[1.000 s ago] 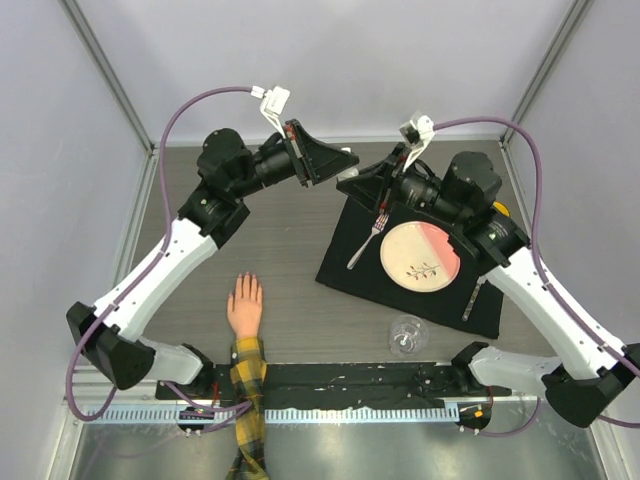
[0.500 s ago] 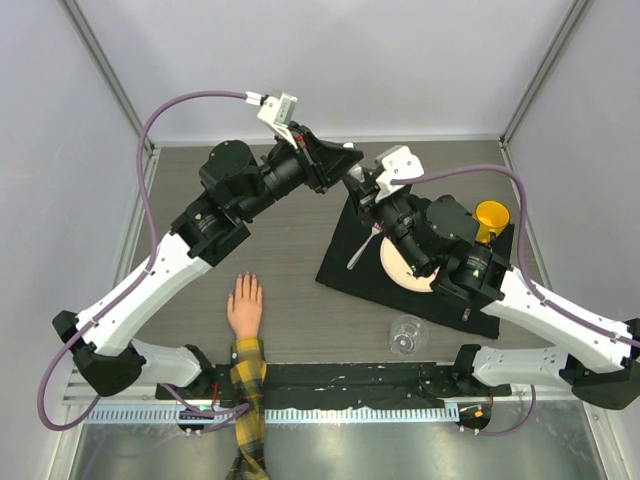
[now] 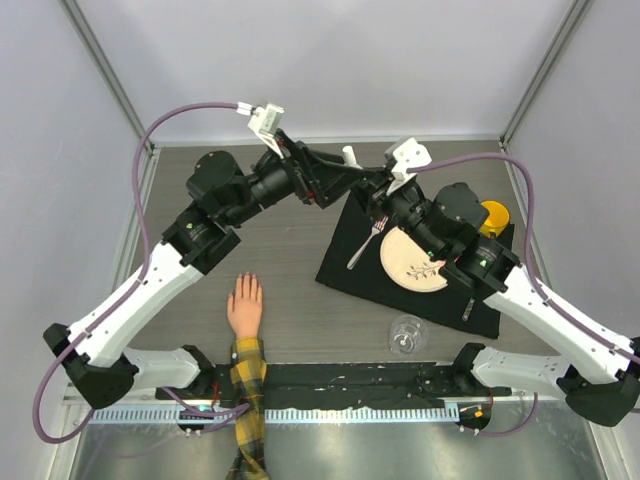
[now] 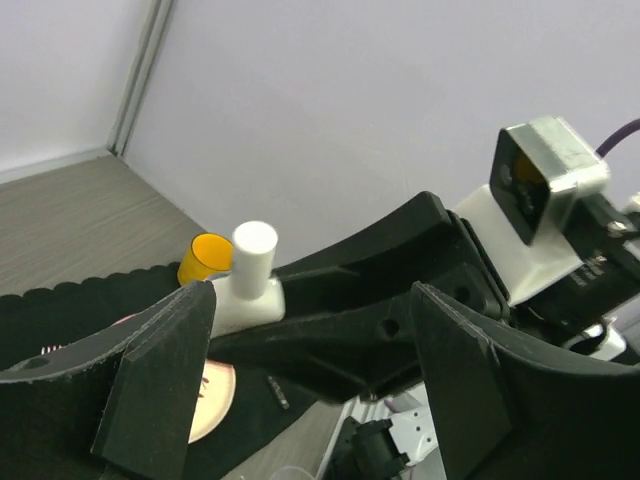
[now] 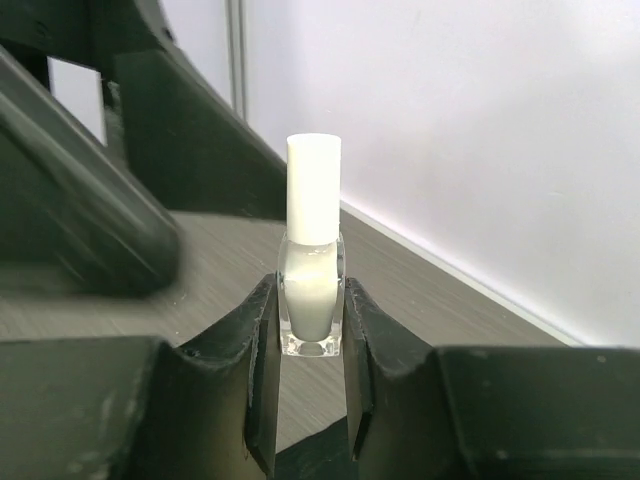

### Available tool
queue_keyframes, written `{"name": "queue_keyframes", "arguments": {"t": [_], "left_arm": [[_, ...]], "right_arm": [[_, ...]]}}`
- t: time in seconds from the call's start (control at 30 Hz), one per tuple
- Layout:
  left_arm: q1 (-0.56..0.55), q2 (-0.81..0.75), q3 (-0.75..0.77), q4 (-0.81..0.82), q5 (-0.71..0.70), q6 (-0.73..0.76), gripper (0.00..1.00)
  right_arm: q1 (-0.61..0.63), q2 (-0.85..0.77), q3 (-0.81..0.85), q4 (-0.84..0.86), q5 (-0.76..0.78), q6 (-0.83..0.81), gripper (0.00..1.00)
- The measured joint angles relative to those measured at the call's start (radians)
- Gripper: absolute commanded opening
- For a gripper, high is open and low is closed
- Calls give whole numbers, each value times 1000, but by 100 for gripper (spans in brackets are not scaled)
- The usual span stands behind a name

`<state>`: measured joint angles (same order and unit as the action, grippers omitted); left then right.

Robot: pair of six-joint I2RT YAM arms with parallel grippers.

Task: Paint the nails

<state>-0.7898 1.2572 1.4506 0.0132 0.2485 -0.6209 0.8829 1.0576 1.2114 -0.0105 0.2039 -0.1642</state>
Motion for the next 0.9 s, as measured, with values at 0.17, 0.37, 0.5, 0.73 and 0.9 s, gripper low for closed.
{"name": "queue_keyframes", "arguments": {"t": [0.17, 0.37, 0.5, 0.73, 0.9], "left_arm": [[114, -84, -38, 5, 45, -115, 100], [242, -130, -14, -40, 106, -211, 77], [266, -68, 137, -199, 190, -197, 56], [268, 45, 340, -436, 397, -107, 61], [268, 50, 316, -505, 570, -66, 63]], "right_arm": [[-78, -34, -8, -21, -184, 77, 0], [-143, -23, 6, -66, -410, 148, 0], [-166, 8, 37, -113, -507, 174, 0], [-198, 37, 58, -171, -656, 186, 0], [-240, 63, 76, -172, -751, 219, 0]]}}
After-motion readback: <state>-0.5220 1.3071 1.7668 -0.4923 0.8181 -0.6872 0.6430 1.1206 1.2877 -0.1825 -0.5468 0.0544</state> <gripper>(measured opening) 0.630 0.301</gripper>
